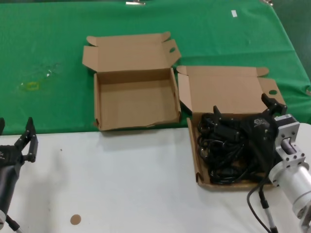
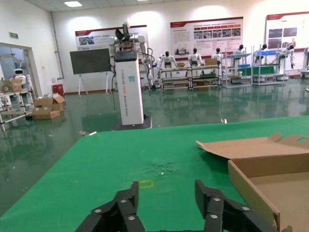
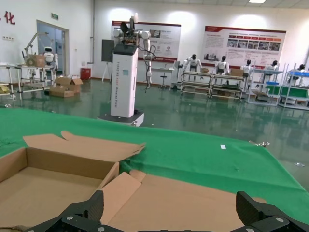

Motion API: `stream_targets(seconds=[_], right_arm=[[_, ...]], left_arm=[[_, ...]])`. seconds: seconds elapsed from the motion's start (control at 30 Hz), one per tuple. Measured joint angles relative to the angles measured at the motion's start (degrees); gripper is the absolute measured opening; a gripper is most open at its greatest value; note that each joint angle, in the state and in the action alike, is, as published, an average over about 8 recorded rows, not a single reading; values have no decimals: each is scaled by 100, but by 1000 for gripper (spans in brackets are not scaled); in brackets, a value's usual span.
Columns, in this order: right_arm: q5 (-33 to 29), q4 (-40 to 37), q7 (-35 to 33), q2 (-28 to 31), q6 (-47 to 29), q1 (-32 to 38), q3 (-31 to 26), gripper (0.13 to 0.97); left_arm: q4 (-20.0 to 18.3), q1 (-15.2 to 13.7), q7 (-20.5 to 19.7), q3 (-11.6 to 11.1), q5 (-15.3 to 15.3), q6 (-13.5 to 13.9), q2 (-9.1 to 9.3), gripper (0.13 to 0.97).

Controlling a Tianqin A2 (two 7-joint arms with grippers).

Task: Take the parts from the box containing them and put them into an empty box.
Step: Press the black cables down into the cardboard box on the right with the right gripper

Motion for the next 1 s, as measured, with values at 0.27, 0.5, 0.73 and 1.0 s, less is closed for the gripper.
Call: stream_targets(seconds=[0.27,0.5,0.73,1.0], right_arm=[[371,165,-5,484,337,83,-366,966],[1290,468,-113,1748,712,327,-1200,966],[1719,704,58,3335,363,874,-2060,966],[1072,630,737,4545,-1192,1851,-2640,966]], left_arm=[[0,0,0,0,0,0,0,388],[0,0,0,0,0,0,0,249],[0,0,0,0,0,0,0,216],[0,0,0,0,0,0,0,157]])
